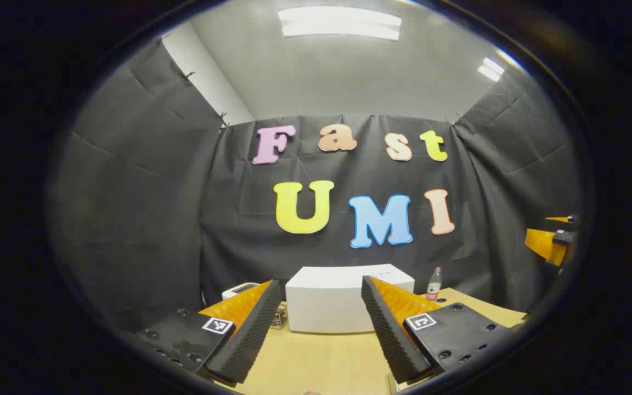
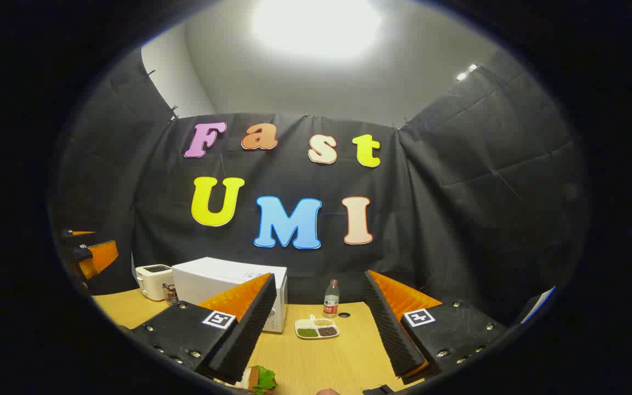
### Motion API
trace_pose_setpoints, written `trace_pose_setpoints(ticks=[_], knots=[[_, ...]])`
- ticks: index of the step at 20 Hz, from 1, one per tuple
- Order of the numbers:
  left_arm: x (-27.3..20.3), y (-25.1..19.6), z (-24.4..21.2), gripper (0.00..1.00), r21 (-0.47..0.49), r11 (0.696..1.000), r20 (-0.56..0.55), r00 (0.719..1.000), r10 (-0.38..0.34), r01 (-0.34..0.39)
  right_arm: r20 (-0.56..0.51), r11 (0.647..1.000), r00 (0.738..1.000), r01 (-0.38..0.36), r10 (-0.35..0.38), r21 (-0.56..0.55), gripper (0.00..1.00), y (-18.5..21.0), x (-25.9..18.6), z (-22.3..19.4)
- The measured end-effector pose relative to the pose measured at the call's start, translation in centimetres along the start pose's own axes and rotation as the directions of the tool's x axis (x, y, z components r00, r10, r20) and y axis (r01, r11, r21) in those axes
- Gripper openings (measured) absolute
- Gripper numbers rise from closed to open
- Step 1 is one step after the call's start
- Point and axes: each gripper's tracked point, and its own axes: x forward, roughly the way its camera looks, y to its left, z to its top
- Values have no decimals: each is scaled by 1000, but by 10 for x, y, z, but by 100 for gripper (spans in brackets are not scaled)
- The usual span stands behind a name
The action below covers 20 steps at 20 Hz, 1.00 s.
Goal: Open the microwave oven with the left hand, put the food in, and close the microwave oven.
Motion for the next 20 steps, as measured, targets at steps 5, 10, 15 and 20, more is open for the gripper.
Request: trace_pose_setpoints(ticks=[5,10,15,20], knots=[[-3,-8,5,96,14,1000,11,1000,1,-1,-7,1000,1000,0,0,7,95,-7,-4,-3],[-8,-14,7,99,11,1000,8,1000,8,-8,-6,1000,1000,4,-4,19,95,-16,-3,-5],[-12,-22,10,100,20,1000,9,1000,19,-19,-6,1000,1000,-11,11,28,95,-23,0,-8],[-15,-35,10,100,29,999,7,1000,28,-28,-1,999,1000,-28,28,30,95,-33,2,-11]])
